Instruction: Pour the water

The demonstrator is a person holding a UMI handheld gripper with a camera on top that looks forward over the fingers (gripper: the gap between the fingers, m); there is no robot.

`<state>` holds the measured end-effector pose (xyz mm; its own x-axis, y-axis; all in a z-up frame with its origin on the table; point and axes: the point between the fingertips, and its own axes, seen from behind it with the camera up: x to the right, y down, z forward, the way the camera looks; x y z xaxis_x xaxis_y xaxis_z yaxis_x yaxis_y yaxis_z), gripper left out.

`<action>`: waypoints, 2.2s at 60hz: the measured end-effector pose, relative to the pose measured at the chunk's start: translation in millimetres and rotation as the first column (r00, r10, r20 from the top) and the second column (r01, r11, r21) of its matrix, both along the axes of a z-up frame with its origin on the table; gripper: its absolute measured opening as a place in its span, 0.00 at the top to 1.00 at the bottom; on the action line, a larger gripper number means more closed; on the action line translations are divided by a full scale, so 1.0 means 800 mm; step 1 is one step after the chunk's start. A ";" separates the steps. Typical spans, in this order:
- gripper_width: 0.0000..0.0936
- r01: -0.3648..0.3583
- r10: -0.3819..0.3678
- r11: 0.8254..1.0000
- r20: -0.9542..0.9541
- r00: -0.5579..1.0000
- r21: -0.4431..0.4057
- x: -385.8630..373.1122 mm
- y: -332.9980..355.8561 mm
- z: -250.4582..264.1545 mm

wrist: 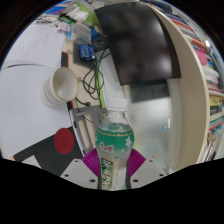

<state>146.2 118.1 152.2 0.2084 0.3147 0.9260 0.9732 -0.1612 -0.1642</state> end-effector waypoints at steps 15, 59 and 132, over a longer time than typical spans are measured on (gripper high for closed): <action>0.66 -0.145 0.156 0.988 0.435 0.887 -0.058 -0.059 0.040 -0.010; 0.66 -0.027 0.027 1.000 -0.036 0.999 -0.003 -0.092 0.035 0.025; 0.30 0.208 -0.138 0.974 -0.968 0.211 -0.094 -0.036 0.024 -0.088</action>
<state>117.7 137.3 81.9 0.9938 0.1100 -0.0139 0.0155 -0.2618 -0.9650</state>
